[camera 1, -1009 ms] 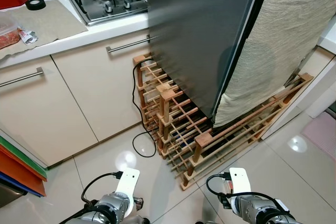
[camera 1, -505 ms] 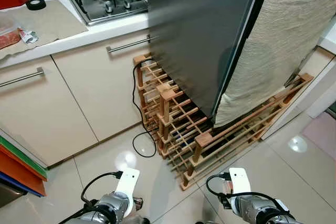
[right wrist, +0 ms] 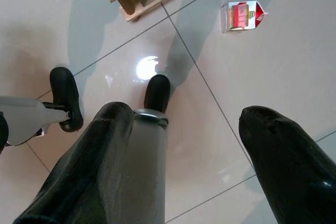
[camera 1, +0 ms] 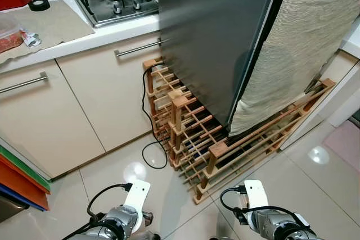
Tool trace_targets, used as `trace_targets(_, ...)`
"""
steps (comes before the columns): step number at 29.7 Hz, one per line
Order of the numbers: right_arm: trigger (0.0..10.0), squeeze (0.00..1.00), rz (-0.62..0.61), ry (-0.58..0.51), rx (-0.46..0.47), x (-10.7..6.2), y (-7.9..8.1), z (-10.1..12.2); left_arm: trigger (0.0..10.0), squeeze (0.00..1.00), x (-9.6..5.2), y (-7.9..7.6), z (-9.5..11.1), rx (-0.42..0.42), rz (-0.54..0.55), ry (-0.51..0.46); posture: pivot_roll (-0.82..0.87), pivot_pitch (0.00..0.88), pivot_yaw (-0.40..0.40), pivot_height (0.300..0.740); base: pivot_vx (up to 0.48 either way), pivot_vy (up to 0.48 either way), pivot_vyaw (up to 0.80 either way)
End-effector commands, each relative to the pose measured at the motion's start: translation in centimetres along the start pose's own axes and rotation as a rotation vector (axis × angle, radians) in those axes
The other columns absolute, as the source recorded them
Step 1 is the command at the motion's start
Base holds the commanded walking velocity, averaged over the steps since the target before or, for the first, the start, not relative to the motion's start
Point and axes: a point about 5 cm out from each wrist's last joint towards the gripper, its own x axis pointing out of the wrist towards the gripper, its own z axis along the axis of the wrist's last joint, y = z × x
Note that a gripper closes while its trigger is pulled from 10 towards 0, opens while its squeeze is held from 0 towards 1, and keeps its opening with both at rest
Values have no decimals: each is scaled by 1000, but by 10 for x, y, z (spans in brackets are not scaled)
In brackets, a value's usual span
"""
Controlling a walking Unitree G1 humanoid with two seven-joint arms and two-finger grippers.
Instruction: Restocking fridge
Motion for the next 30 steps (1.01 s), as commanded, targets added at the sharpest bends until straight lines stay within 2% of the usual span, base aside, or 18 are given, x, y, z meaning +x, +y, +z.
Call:
trace_targets(1,10000,0,-10,-8,1,0,-4,1,10000,0,0,0,5,9,-1,-14,54,9,-11,740,0,0,0)
trace_targets(30,10000,0,-3,-7,-4,0,-3,1,10000,0,-1,0,5,12,-7,-13,53,19,-11,740,0,0,0)
